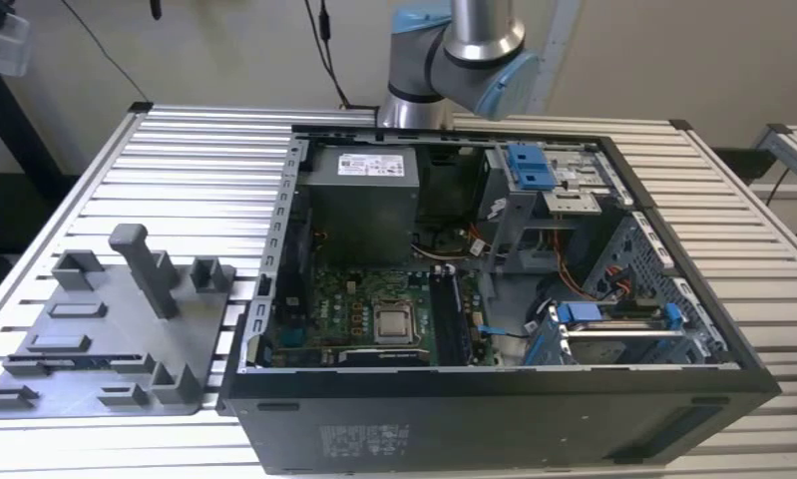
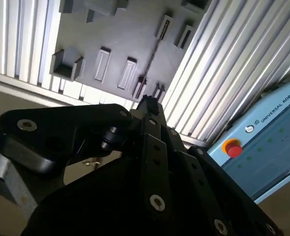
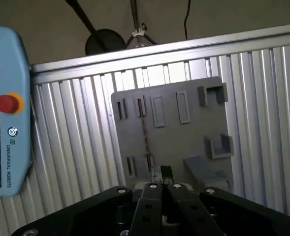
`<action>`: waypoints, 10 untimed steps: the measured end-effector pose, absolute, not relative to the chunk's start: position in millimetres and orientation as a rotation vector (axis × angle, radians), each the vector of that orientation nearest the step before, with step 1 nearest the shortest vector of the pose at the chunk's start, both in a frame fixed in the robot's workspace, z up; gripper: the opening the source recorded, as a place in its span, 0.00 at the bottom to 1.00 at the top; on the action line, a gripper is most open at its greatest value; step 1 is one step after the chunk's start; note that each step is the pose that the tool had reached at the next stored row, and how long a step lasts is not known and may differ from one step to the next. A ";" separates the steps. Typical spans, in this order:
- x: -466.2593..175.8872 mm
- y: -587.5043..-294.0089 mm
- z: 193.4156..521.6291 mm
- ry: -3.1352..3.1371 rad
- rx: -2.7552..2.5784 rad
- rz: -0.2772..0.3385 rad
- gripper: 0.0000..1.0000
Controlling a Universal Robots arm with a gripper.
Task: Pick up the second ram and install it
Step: 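Pick up the second ram and move it above second insertion slot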
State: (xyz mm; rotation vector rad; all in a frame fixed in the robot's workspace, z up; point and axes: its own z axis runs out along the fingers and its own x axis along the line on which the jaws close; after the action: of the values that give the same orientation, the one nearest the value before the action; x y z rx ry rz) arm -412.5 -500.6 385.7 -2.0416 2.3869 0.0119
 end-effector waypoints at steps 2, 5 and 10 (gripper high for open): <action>-412.5 -500.6 385.7 2.360 -2.072 0.012 0.11; -412.5 -500.6 385.7 2.323 -2.115 0.012 0.11; -412.5 -500.6 385.7 2.271 -2.170 0.012 0.11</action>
State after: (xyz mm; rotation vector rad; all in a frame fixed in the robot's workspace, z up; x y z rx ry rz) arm -412.5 -500.6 385.7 -2.1704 2.2711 0.0118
